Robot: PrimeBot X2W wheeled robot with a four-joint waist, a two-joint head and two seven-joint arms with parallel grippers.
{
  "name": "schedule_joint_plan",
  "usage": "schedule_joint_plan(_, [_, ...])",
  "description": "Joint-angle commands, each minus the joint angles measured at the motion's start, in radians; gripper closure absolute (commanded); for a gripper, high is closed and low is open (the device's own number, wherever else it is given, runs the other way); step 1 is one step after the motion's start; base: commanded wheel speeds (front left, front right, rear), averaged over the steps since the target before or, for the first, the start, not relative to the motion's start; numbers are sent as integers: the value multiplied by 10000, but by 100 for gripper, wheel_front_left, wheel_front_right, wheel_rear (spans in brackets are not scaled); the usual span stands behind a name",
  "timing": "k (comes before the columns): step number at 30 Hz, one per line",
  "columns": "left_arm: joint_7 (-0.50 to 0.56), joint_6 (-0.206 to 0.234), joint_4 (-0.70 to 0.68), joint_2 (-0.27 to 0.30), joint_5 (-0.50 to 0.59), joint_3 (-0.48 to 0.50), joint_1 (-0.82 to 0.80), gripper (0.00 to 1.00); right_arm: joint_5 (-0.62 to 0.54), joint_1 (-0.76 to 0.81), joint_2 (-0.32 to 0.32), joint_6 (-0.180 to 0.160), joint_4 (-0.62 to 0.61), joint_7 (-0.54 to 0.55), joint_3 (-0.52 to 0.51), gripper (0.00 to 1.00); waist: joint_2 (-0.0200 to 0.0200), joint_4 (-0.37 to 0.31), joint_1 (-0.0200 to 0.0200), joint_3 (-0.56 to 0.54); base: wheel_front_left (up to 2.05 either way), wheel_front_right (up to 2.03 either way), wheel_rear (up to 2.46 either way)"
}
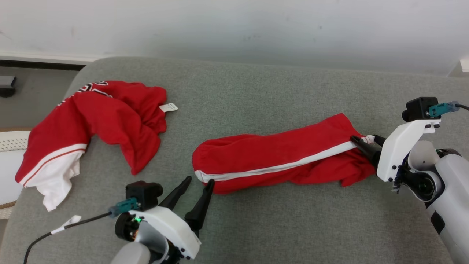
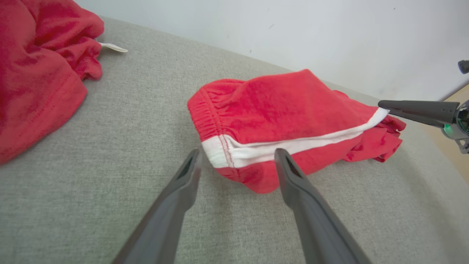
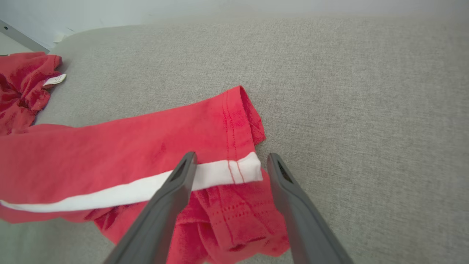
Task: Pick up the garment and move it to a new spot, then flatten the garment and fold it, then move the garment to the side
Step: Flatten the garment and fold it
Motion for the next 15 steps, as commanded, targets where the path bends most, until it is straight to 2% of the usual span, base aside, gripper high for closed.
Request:
schedule_joint_plan(1, [63,-38,80,96,-258,-96,-192,0,106,-105,23,3,97,87,114,0,-1,40,0,88,0,0,0])
schedule_joint_plan(9, [86,-47,551,566,-1366,-1015,-956,0,498,-482,52,3,89,96,766,0,-1,-111,0,385,0,0,0])
schedule_joint_plan(11, [34,-47,858,741,-1484,-1062,-1159,0,583,-544,40,3,54,51,936,0,-1,-157,0,449,0,0,0])
schedule_joint_plan(15, [-26,-49,1526,726,-1746,-1021,-1468,0,786,-696,67,3,-15,-122,1240,1,-1,-244,0,521,0,0,0])
